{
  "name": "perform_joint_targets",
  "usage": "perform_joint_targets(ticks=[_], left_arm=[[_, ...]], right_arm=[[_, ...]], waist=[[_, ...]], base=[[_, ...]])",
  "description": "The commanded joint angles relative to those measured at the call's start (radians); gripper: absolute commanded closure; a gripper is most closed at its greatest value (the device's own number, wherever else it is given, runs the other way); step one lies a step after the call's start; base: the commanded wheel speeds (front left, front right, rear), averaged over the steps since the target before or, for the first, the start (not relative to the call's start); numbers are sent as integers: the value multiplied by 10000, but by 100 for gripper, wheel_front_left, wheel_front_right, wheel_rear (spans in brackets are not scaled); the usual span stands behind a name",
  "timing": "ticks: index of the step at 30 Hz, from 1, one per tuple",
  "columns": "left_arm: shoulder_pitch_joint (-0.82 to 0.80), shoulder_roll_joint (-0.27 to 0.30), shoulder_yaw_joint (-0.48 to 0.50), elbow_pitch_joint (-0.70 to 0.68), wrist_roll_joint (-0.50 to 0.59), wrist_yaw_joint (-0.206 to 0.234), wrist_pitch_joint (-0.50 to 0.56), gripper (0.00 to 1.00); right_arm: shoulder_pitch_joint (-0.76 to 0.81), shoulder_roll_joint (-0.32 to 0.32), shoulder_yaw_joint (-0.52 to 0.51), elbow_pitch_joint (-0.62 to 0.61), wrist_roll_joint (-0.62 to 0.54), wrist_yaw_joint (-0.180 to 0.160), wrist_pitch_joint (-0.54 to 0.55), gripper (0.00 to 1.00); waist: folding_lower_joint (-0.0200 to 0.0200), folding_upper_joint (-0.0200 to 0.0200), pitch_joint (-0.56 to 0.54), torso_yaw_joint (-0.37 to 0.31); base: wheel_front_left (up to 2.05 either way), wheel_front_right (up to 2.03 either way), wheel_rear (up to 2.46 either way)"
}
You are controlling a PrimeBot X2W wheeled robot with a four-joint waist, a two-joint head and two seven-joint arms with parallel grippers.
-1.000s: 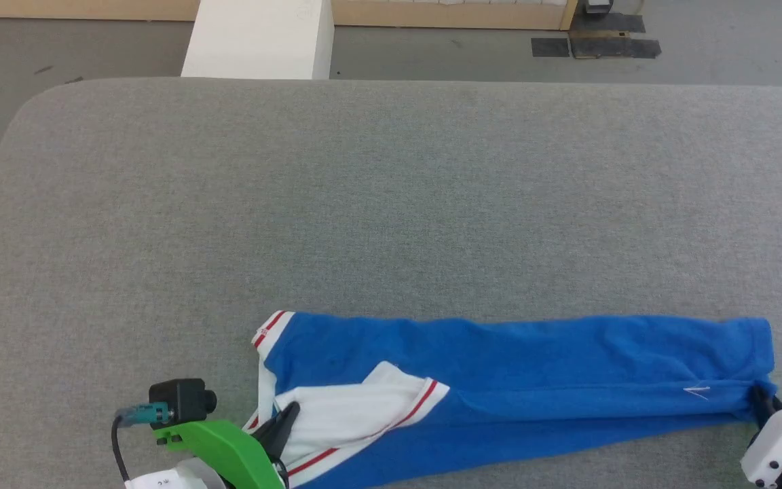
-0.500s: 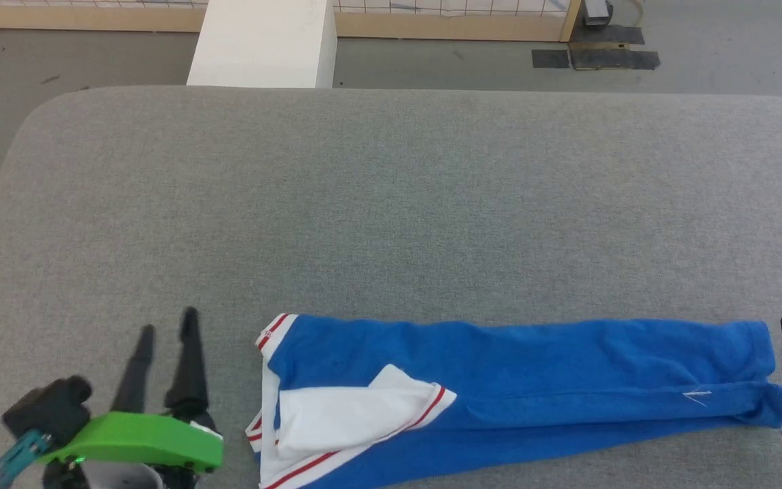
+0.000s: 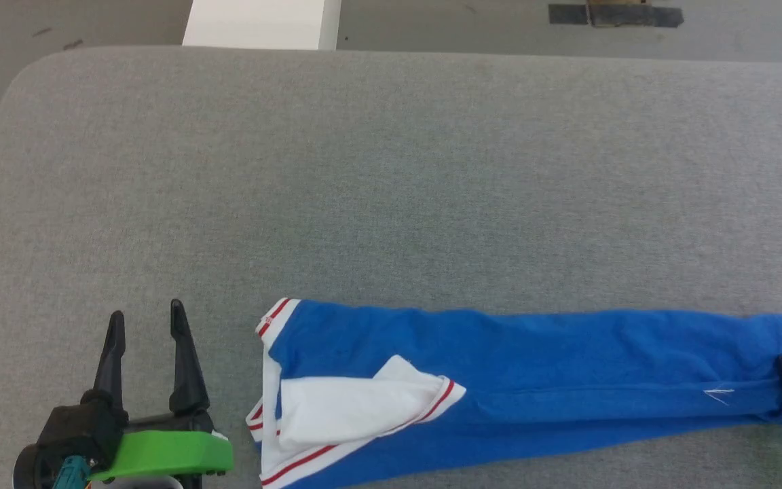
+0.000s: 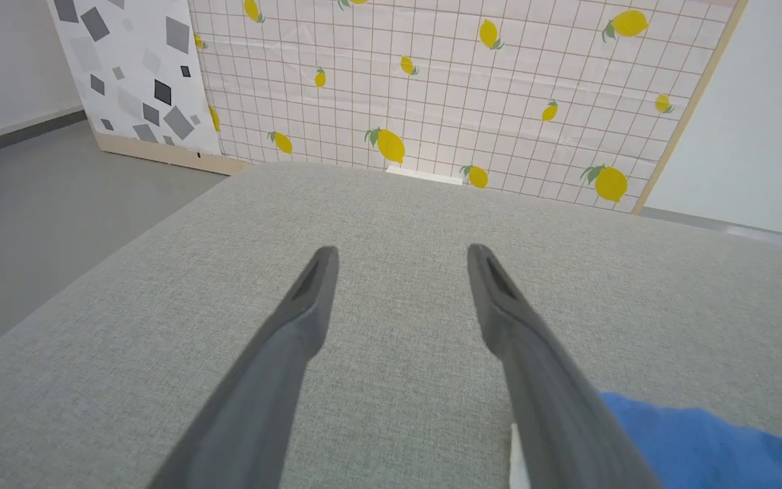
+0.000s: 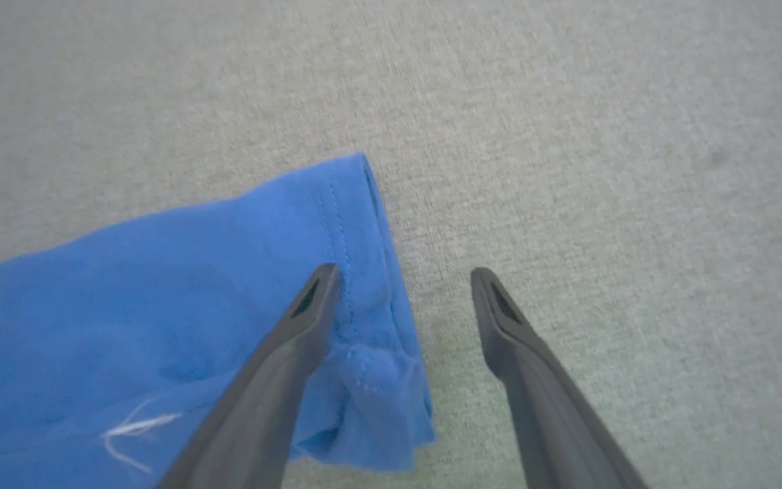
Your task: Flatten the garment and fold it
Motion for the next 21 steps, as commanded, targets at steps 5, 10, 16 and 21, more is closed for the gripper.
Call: perform_joint_targets(ticks=[5,10,16,21], left_arm=[[-289,-191,99,45,165,-253,-76,0],[-355,-307,160,145,148,-431,-77,0],[-371,-397,202,298,145,-605,-77,0],[-335,-441,201,502,108,-749,-77,0]], right_arm=[[-268,-198,367,576,90,-13,391,0],[-249,-300,718,852,297,-13,1051,41],[-268,-462,532,627,143,-13,1142,100],[-428,-649,90,407,-275,-13,745,100]], waist=[[0,0,399,311],[0,0,454,354],[0,0,287,249],[0,0,11,88]], base=[[0,0,0],[0,0,0],[0,0,0],[0,0,0]])
